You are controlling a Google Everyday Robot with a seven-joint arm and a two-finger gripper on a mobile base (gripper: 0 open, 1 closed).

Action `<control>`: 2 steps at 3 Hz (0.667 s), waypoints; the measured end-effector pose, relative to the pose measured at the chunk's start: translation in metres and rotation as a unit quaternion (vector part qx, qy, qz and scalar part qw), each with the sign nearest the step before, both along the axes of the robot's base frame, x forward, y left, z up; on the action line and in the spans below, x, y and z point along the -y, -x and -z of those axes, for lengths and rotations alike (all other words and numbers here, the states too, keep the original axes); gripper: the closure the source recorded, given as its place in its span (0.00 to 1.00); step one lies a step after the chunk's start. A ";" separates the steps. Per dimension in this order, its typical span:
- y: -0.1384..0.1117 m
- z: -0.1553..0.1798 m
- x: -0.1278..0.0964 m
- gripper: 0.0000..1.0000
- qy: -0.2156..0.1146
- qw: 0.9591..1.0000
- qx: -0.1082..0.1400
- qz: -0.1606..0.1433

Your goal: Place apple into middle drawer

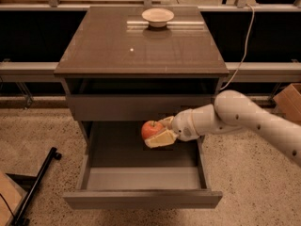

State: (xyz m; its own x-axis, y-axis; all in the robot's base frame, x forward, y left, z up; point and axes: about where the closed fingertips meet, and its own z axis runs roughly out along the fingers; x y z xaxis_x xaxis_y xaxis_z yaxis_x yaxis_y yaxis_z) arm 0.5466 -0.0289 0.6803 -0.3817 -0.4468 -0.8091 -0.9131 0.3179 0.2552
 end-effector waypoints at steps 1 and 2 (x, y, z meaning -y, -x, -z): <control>-0.018 0.060 -0.018 1.00 -0.079 0.995 -0.010 0.057; -0.030 0.096 -0.020 1.00 -0.084 0.992 -0.024 0.088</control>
Offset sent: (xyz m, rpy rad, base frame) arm 0.0142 0.0164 -0.0514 0.1398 0.0196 -0.0949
